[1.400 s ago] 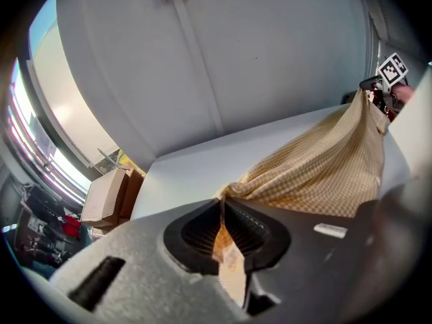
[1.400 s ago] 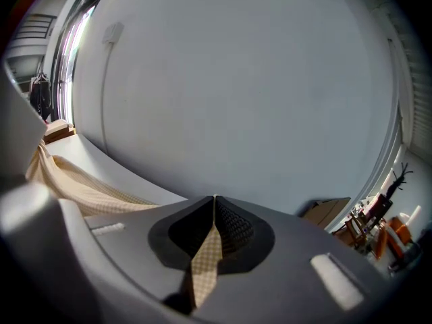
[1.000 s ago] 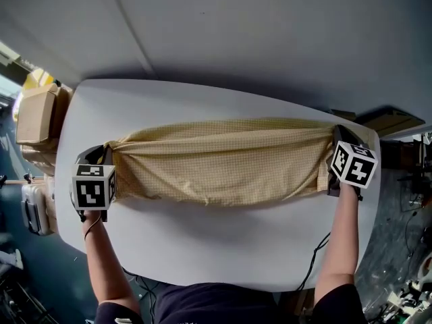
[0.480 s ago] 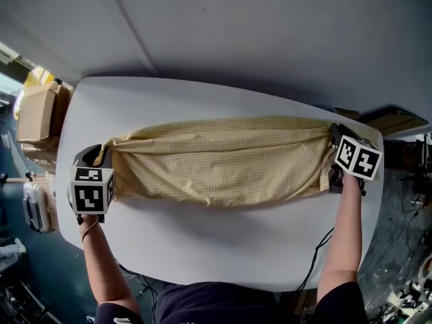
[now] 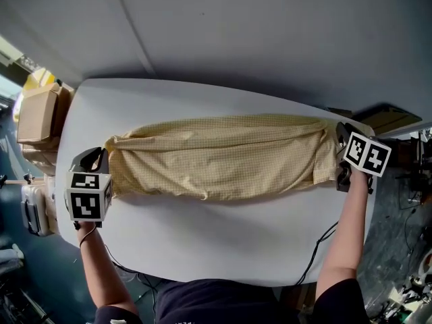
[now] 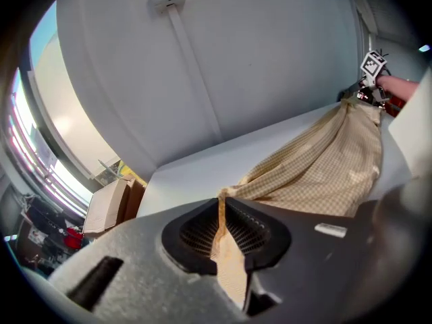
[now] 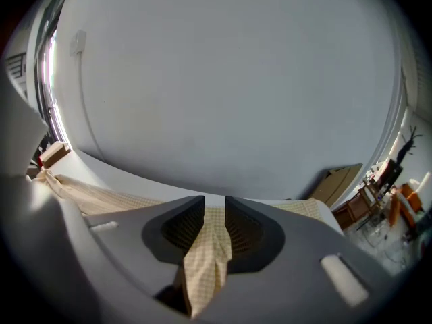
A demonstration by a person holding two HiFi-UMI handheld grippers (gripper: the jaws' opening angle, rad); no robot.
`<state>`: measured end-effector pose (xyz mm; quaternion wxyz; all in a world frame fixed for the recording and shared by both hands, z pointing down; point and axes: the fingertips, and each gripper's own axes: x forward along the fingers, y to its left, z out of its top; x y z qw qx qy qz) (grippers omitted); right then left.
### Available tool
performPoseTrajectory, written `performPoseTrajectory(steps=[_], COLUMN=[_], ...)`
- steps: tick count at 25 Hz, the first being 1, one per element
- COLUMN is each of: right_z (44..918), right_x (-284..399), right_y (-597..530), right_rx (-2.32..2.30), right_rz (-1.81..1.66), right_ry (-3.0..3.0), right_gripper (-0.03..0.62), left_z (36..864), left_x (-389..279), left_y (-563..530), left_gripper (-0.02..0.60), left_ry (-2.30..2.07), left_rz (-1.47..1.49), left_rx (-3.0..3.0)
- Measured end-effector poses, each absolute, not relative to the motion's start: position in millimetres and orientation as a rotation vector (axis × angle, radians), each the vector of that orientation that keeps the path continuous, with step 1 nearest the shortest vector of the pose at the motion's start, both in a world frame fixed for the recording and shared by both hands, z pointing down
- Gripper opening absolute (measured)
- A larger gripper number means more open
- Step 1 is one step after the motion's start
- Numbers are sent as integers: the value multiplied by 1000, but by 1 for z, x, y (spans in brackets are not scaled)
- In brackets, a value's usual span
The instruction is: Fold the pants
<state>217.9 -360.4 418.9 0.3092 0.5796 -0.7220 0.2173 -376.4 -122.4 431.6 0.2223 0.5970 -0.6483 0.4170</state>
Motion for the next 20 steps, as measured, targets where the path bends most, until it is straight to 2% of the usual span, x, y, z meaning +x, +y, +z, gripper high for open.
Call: performPoseTrajectory(steps=[8, 20], right_z=[390, 404], right_x=[246, 228], right_y=[-333, -237], right_rx=[1663, 1395], right_rz=[574, 534], right_ry=[-1857, -2047], right_gripper=[78, 103], left_z=[416, 422], left_x=[-308, -131], left_y=[-124, -108], left_gripper=[-3, -2], left_ry=[-1695, -1307], left_rz=[1133, 958], left_rx=[1894, 2271])
